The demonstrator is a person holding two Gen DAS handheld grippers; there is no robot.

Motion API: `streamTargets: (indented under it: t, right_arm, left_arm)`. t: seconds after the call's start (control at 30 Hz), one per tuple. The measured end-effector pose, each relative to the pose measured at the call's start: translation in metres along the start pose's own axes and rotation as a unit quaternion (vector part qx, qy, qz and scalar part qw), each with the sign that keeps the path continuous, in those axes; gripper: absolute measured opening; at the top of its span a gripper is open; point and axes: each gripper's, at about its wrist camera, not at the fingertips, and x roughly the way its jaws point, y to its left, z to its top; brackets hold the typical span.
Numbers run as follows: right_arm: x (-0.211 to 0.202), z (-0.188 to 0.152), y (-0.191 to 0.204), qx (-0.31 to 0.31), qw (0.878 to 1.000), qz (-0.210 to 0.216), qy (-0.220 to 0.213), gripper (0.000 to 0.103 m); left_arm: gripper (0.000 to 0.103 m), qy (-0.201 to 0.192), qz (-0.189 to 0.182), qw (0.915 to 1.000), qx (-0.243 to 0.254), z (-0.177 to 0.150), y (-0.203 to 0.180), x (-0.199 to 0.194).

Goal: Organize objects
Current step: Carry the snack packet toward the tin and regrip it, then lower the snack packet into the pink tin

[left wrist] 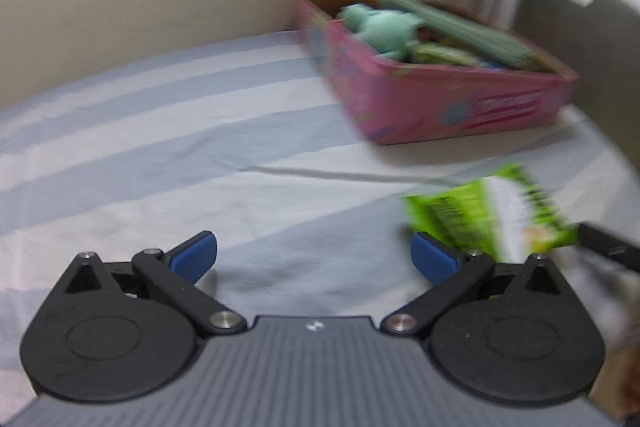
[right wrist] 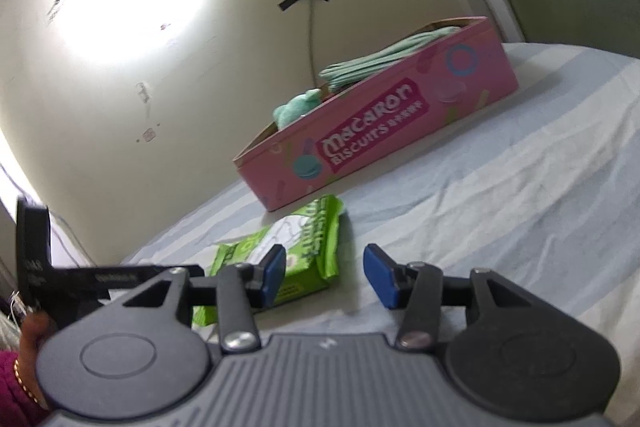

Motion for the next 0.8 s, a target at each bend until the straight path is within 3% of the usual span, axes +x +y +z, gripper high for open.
streamTargets:
  t: [0.07, 0.17, 0.27, 0.3, 0.37, 0.4, 0.43, 0.47, 0.67, 0.8]
  right_arm:
    - [0.001, 0.0, 0.004, -0.011, 1.0, 0.008, 0.001, 0.048]
    - [0.005, -0.002, 0.012, -0.032, 0.999, 0.004, 0.004, 0.051]
    - [0.017, -0.004, 0.017, -0.049, 0.998, -0.008, 0.026, 0.05]
    - [0.021, -0.005, 0.018, -0.054, 0.998, -0.01, 0.035, 0.05]
    - [0.025, -0.009, 0.025, -0.073, 0.997, -0.009, 0.037, 0.04]
    - [0.027, -0.01, 0.029, -0.082, 0.996, -0.012, 0.036, 0.035]
    - [0.028, -0.012, 0.032, -0.089, 0.995, -0.011, 0.04, 0.02]
    - [0.03, -0.013, 0.033, -0.091, 0.995, -0.002, 0.045, 0.018]
    - [0.02, 0.004, 0.051, -0.13, 0.991, -0.011, -0.022, 0.017]
    - [0.013, 0.031, 0.062, -0.15, 0.986, -0.006, -0.076, 0.017]
  left_arm:
    - [0.103, 0.009, -0.055, 0.9985, -0.003, 0.002, -0.006, -0.003]
    - [0.103, 0.02, -0.1, 0.9948, 0.002, 0.003, -0.021, -0.001]
    - [0.086, 0.05, -0.122, 0.9911, 0.019, 0.0, -0.038, 0.016]
    - [0.087, 0.055, -0.124, 0.9903, 0.028, -0.002, -0.042, 0.022]
    - [0.084, 0.033, -0.117, 0.9907, 0.06, -0.007, -0.055, 0.023]
    - [0.08, 0.03, -0.117, 0.9902, 0.07, -0.008, -0.06, 0.023]
    - [0.069, 0.028, -0.124, 0.989, 0.076, -0.008, -0.063, 0.024]
    - [0.067, 0.026, -0.122, 0.9888, 0.081, -0.006, -0.067, 0.024]
    - [0.066, -0.022, -0.132, 0.9873, 0.085, 0.028, -0.066, 0.01]
    - [0.066, -0.083, -0.132, 0.9826, 0.101, 0.057, -0.07, -0.009]
